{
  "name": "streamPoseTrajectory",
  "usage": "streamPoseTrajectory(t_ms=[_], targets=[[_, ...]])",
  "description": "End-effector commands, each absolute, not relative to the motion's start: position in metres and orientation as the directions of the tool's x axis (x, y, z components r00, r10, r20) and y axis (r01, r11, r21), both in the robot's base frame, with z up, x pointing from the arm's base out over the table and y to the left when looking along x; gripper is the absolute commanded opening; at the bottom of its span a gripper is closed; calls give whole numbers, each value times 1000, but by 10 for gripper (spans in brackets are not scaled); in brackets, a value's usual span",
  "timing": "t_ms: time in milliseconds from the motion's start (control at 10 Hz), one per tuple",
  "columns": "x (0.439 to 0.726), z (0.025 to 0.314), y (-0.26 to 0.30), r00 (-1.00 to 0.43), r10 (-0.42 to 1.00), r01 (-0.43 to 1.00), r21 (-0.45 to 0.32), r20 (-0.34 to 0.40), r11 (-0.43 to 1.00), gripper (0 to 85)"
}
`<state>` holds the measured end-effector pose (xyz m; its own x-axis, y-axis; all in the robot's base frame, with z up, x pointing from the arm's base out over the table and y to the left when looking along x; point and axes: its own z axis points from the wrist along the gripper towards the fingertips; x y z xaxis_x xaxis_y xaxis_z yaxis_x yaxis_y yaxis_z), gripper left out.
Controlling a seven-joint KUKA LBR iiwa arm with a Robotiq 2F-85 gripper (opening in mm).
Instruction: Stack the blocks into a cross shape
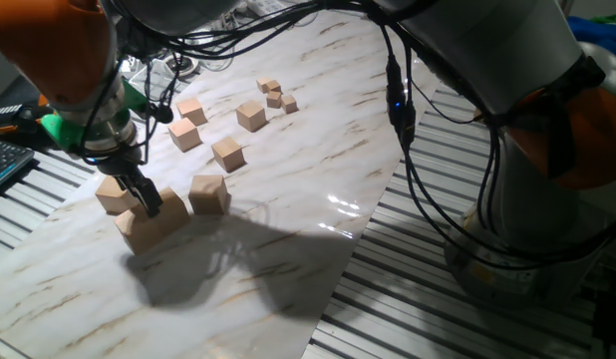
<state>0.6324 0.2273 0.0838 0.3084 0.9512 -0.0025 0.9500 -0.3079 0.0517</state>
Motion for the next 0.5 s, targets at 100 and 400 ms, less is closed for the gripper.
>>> streamPoseTrajectory(t_ms=[100, 400], targets=[[630, 79, 227, 311, 950, 949, 53, -2, -311, 850], [627, 72, 228, 326, 945, 945, 42, -3, -326, 850]])
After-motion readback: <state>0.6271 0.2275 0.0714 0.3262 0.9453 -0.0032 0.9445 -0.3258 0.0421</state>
